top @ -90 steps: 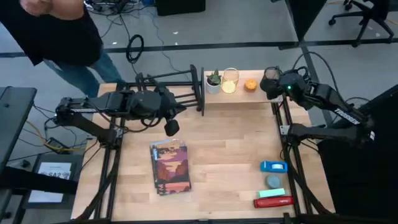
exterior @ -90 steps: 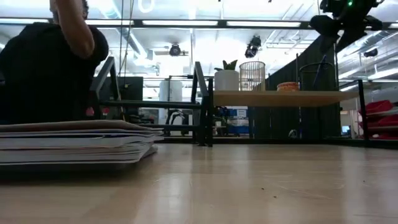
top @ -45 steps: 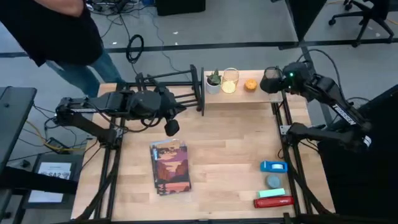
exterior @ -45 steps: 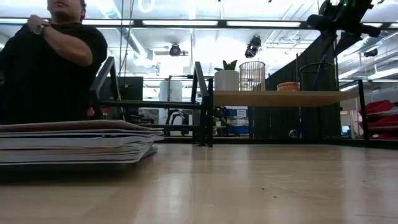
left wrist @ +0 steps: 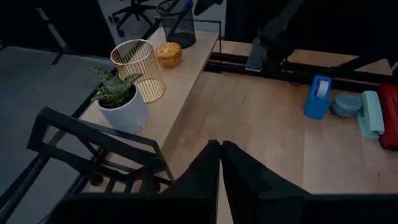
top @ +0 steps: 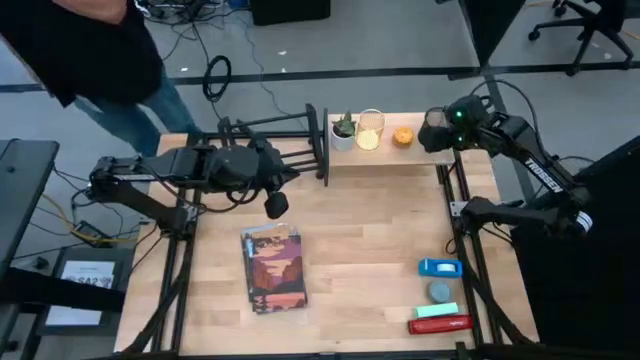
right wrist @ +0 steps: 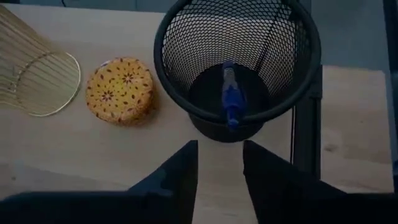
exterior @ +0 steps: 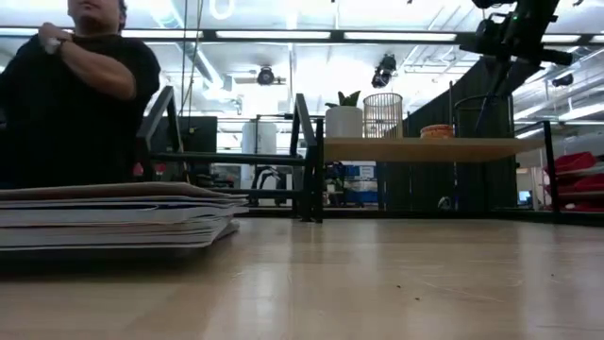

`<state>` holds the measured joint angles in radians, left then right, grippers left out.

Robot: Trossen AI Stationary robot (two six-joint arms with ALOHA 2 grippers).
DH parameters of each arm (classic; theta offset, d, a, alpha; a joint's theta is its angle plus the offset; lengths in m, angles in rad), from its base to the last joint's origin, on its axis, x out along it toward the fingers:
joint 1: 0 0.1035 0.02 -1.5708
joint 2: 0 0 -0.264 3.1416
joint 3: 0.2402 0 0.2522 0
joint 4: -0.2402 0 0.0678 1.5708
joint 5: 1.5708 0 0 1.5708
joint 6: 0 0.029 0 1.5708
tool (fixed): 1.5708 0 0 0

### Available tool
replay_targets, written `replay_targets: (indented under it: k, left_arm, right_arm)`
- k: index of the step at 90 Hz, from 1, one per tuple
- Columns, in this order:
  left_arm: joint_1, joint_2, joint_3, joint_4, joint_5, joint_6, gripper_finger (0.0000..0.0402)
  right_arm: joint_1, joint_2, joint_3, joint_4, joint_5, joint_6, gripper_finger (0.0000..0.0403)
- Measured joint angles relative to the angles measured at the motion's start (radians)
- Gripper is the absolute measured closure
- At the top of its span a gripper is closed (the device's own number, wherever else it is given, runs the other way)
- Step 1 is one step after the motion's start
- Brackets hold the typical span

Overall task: Stock shelves
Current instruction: Remove the blue pen from the black pen organizer on the shelf

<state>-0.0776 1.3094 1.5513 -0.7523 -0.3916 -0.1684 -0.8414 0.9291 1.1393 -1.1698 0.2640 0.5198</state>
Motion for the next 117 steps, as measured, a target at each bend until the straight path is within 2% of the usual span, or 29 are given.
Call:
replay_targets:
  k: [40,69,89,100,109,117]
  left_arm:
    - [0.0,0.0,0.0,0.0,0.0,0.0,0.0402]
    - [0.0,0.0,0.0,0.0,0.0,0.0,0.0402]
    - [0.0,0.0,0.0,0.0,0.0,0.004,0.0402]
    - [0.0,0.0,0.0,0.0,0.0,0.005,0.0402]
    - [0.0,0.0,0.0,0.001,0.0,0.005,0.0402]
    - [0.0,0.0,0.0,0.0,0.0,0.006,0.0402]
  right_arm:
    - [0.0,0.0,0.001,0.007,-0.006,0.003,0.04]
    - [-0.048,0.001,0.118,0.012,-0.013,0.004,0.0403]
    - [-0.139,0.008,0.175,-0.016,-0.147,0.02,0.0403]
    - [-0.174,0.039,0.221,-0.09,-0.215,-0.03,0.0401]
    - [-0.186,0.093,0.282,-0.199,-0.217,-0.092,0.0384]
    - [-0.186,0.151,0.322,-0.272,-0.197,-0.137,0.0349]
